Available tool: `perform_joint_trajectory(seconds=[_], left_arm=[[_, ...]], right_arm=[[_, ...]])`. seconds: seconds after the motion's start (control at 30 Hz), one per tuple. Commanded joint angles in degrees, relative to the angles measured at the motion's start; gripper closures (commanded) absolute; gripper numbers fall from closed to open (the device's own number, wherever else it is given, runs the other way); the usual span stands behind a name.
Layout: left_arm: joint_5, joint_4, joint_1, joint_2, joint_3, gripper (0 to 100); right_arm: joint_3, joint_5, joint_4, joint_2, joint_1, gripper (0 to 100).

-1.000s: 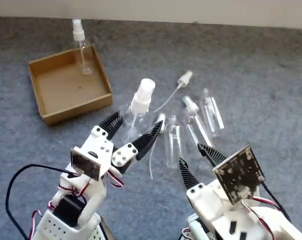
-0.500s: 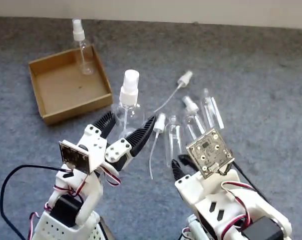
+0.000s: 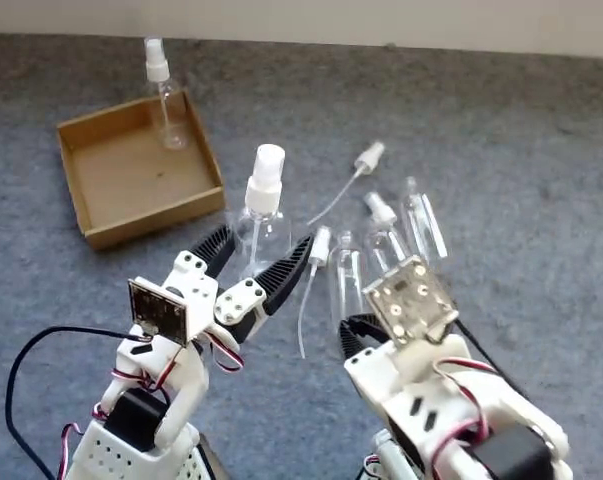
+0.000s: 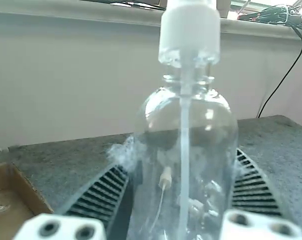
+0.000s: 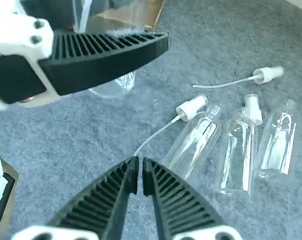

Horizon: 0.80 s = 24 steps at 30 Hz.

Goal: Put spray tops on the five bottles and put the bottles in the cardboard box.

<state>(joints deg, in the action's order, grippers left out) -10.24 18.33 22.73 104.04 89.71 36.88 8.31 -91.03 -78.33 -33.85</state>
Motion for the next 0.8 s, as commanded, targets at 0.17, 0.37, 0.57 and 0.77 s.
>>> perform_joint_trajectory(seconds=[0.17, 0.37, 0.57, 0.77], left_arm=[[-0.7, 0.0, -0.7, 0.7, -0.2, 82], [-0.7, 0.0, -0.7, 0.7, -0.2, 82], [-0.7, 0.0, -0.7, 0.7, -0.2, 82], [-0.7, -0.4, -0.7, 0.7, -0.2, 82]], right_arm=[[9.9, 0.1, 3.5, -3.7, -0.3, 99.1], [10.2, 0.1, 4.0, -17.2, -0.2, 99.5], [15.4, 0.1, 8.6, -25.5, -0.2, 99.5], [26.4, 0.1, 16.3, -27.1, -0.2, 99.5]])
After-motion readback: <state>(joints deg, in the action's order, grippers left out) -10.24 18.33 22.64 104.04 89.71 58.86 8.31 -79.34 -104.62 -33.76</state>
